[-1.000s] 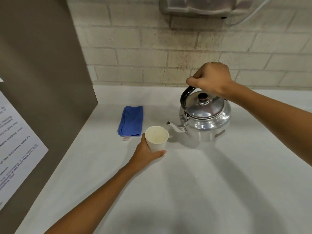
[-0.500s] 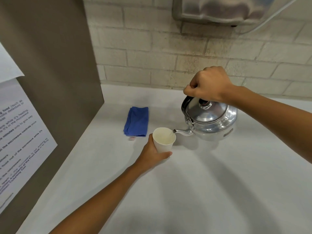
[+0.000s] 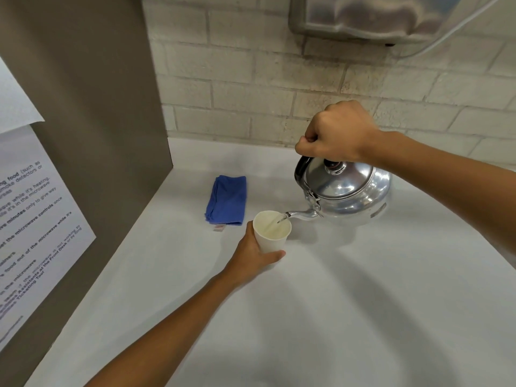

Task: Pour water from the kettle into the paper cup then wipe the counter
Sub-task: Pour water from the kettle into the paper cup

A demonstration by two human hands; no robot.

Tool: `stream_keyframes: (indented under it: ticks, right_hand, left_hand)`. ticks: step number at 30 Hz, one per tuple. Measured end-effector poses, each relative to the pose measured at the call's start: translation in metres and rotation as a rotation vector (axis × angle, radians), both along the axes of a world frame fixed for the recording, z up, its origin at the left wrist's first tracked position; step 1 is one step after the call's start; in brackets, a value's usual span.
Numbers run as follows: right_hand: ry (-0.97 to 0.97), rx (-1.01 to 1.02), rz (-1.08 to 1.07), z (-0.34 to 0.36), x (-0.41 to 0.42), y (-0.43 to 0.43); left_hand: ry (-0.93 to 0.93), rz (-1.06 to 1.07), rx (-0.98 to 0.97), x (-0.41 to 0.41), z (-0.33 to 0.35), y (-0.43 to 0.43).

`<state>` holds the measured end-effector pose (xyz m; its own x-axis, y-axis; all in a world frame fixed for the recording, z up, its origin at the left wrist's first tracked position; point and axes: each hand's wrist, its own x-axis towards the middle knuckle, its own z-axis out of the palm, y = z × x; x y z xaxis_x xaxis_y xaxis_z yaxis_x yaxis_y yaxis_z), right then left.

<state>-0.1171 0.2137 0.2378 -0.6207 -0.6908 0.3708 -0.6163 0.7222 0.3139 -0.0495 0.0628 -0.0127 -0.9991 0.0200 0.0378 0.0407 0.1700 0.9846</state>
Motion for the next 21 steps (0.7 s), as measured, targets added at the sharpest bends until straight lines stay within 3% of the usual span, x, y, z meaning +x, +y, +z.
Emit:
stream_keyframes:
  ticks: [21]
  right_hand:
    - [0.019,0.061,0.010,0.0095,0.0042,-0.0014]
  left_hand:
    - [-0.026,0.004,-0.002,-0.0025,-0.0035,0.0001]
